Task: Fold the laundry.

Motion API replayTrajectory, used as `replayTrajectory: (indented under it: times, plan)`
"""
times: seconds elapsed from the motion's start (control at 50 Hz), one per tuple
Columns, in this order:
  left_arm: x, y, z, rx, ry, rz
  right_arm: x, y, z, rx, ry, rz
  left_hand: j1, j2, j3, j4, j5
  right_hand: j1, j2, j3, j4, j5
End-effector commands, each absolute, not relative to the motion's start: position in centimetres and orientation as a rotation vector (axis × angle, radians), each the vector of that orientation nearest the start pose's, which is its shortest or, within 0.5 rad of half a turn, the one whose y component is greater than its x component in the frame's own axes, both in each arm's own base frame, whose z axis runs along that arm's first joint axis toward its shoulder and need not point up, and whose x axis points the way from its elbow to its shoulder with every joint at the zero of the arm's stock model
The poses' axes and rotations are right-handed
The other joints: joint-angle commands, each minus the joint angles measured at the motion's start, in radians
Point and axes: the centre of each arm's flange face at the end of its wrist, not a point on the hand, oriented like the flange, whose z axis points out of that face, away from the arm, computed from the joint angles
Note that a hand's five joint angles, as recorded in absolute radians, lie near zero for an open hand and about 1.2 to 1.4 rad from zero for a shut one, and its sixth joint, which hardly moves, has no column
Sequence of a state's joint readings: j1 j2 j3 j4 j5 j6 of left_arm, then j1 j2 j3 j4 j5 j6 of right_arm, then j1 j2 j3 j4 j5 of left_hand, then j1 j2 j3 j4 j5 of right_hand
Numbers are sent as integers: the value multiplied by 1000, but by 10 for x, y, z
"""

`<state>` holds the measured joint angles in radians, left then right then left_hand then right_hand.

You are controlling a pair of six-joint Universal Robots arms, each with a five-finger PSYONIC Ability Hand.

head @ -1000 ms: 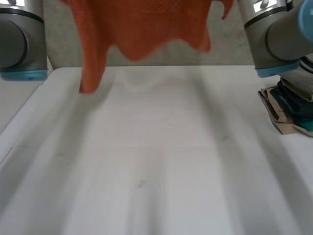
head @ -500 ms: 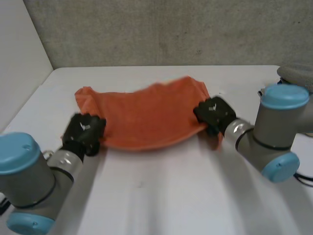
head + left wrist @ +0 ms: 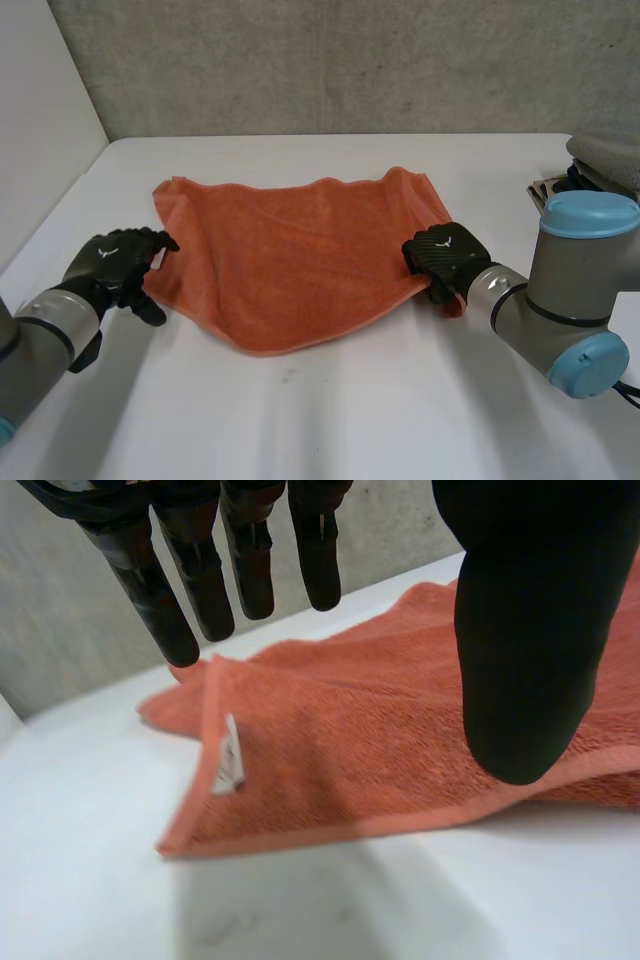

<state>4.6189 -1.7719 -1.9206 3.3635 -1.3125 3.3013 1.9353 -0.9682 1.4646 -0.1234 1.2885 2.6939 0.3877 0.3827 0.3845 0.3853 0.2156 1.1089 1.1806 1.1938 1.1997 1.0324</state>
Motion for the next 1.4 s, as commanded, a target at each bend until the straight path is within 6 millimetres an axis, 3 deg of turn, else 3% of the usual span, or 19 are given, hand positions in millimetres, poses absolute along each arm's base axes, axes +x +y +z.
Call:
replayTrajectory:
  times: [0.02,0.14,0.42,0.78,1.02,1.14,1.3,1.4]
  plan:
    - [-173,-287,153,634,2744,-1906,281,-296,139,-1174,2137,-1669,146,151,149,148,143,287,216,202,197,189]
    - [-167,-319,146,675,2595,-1949,280,-295,140,-1168,2139,-1665,225,230,228,227,222,287,216,202,197,189]
    - [-166,-355,124,955,2353,-1864,280,-293,137,-1174,2145,-1652,160,165,164,163,158,287,216,202,197,189]
    - [-177,-373,103,1036,2314,-1843,278,-294,133,-1177,2156,-1642,237,242,240,239,234,287,216,202,197,189]
    - [-183,-384,98,1058,2247,-1880,279,-293,131,-1183,2157,-1637,413,418,416,415,410,287,216,202,197,189]
    - [-183,-389,99,1053,2234,-1895,278,-293,132,-1182,2159,-1638,580,585,583,582,578,287,216,202,197,189]
    - [-182,-394,103,1024,2216,-1912,278,-293,131,-1186,2159,-1637,1008,1013,1011,1010,1005,287,216,202,197,189]
    - [-180,-396,106,991,2219,-1918,278,-294,130,-1189,2161,-1637,1009,1014,1012,1011,1006,287,216,202,197,189]
